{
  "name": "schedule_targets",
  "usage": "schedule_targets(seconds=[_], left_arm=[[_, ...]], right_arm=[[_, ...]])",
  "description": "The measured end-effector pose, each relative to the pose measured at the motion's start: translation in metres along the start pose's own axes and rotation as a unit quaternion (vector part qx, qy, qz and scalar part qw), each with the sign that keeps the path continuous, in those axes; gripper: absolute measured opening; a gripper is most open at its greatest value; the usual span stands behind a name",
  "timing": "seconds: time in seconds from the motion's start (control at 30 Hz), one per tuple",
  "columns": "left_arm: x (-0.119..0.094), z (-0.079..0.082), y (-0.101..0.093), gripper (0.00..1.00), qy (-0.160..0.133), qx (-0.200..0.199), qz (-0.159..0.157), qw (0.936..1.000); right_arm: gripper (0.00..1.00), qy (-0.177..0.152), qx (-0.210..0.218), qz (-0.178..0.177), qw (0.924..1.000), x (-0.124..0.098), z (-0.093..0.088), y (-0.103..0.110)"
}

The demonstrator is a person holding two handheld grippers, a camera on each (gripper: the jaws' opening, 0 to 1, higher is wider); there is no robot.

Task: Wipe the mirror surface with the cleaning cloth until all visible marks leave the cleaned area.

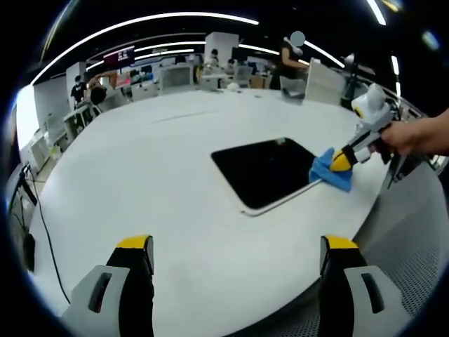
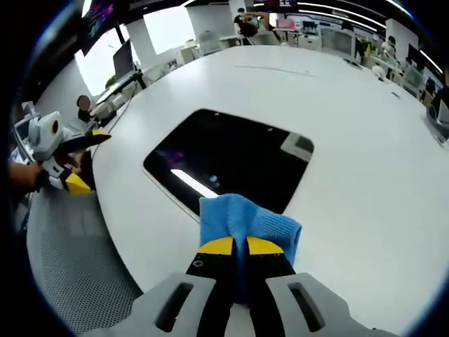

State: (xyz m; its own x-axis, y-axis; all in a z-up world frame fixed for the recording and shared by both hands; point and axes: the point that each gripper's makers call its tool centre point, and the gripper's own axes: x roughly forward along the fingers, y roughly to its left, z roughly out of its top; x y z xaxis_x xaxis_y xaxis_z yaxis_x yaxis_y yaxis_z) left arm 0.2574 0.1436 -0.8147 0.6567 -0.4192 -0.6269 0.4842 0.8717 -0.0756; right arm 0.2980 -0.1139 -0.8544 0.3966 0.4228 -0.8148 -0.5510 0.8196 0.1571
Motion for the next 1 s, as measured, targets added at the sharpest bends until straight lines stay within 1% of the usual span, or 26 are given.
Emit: schedule_targets(seconds=[0.27, 0.57, 1.0], left_arm=[[0.0001, 0.0006, -0.0006, 0.99, -0.002, -0.002, -0.002, 1.0], [0.0003, 0.0006, -0.0001, 0.99, -0.004, -0.004, -0.003, 1.0], [0.0002, 0.0007, -0.0016, 0.99, -0.003, -0.005, -0.006, 1.0]], right_arm=[[0.0, 0.0, 0.013, -0.004, 0.9999, 0.0002, -0.0003, -0.0008], [0.0, 0.008, 0.028, -0.004, 0.9995, 0.0007, 0.0007, -0.0012], [0.0, 0.006, 0.039, -0.015, 0.9991, 0.0037, 0.0069, -0.0052]])
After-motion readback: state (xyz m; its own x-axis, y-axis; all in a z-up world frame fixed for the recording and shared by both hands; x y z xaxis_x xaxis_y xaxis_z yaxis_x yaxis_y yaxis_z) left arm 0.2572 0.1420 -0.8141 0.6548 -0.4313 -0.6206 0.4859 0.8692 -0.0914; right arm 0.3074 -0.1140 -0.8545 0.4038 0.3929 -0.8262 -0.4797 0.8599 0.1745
